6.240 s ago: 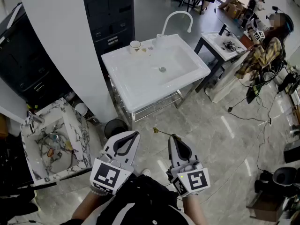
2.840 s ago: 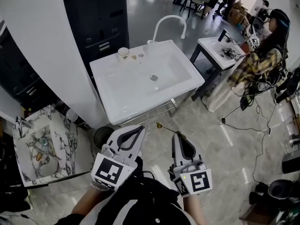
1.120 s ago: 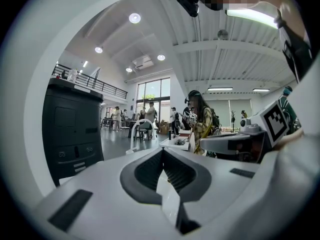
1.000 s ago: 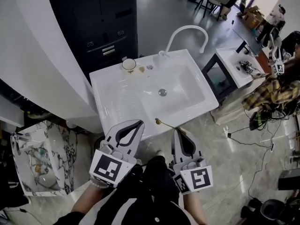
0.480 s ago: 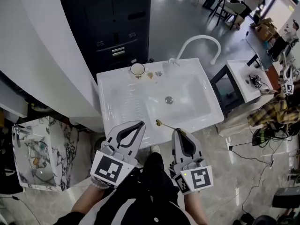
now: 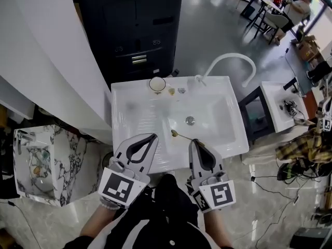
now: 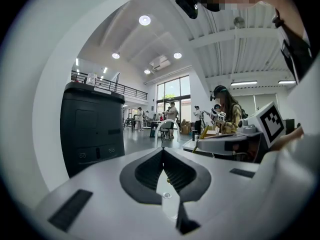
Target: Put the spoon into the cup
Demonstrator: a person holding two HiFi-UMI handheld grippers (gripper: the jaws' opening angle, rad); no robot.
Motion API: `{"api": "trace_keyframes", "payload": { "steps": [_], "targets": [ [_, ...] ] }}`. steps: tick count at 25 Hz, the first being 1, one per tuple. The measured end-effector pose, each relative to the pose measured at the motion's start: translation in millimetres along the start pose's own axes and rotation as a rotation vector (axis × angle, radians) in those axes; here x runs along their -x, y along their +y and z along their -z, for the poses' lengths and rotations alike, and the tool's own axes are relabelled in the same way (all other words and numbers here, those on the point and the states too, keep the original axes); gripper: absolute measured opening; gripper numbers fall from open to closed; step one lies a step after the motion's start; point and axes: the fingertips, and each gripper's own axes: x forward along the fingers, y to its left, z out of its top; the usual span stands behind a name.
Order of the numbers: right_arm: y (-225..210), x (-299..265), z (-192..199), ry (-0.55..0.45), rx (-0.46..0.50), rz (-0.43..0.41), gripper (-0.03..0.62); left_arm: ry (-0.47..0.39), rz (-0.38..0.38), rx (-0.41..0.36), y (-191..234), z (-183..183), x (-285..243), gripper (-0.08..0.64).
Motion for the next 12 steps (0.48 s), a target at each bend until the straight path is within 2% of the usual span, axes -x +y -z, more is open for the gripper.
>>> {"api": "trace_keyframes", "payload": {
  "steps": [12],
  "targets": [
    [-19, -58, -6, 0.04, 0.032, -0.188, 0.009, 0.0, -0.199, 0.036, 33, -5, -20, 0.0]
  ]
}}
